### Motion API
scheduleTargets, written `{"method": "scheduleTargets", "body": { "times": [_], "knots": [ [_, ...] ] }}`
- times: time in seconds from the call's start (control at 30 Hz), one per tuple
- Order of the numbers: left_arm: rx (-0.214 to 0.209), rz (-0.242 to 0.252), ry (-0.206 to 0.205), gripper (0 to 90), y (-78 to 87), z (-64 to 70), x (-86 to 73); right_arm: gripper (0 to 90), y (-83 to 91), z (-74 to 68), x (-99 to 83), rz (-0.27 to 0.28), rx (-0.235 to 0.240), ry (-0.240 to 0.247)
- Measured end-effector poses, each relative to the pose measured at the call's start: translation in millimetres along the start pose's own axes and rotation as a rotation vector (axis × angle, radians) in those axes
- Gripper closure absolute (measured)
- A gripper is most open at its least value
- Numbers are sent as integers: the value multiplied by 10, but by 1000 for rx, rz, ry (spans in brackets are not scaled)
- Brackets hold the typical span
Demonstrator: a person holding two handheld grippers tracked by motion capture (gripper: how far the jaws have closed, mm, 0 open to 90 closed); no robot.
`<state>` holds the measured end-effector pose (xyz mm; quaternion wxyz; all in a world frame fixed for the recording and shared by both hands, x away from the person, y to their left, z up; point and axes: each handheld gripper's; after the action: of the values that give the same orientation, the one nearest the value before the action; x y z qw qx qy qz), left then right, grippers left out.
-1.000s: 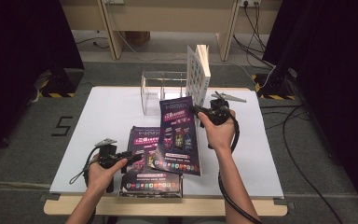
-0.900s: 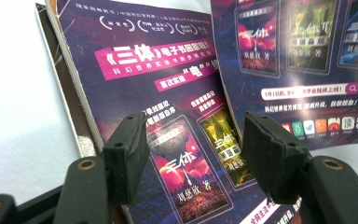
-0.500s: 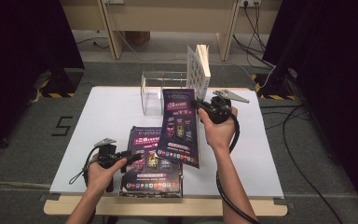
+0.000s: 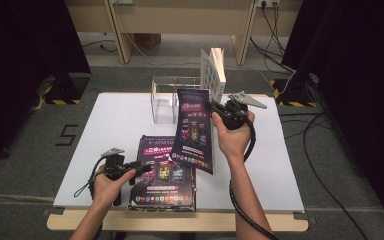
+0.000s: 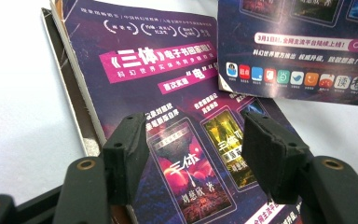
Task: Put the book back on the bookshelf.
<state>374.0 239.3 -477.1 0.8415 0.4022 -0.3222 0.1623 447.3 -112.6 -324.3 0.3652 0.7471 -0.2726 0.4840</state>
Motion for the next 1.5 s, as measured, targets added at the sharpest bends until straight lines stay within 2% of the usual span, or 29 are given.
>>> {"method": "scheduleTargets", "body": {
  "times": [0.2,0.43,1.5],
  "knots": [
    [0,2,-1,397,3,0,5,836,-6,-28,57,21,-7,2],
    [-1,2,-1,397,0,3,4,836,-33,-63,139,49,-33,32],
    [6,-6,-10,401,-11,-14,0,836,-221,-91,322,124,-91,59]
  ]
}}
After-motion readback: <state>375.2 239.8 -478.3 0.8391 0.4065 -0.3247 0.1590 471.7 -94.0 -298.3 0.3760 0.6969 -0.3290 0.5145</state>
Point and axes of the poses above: each handheld gripper's, and its own axes: y roughly backward along the jaws, x roughly out of its top, z roughly to its right, and after that the axes turned 3 degrees about -z, right-handed
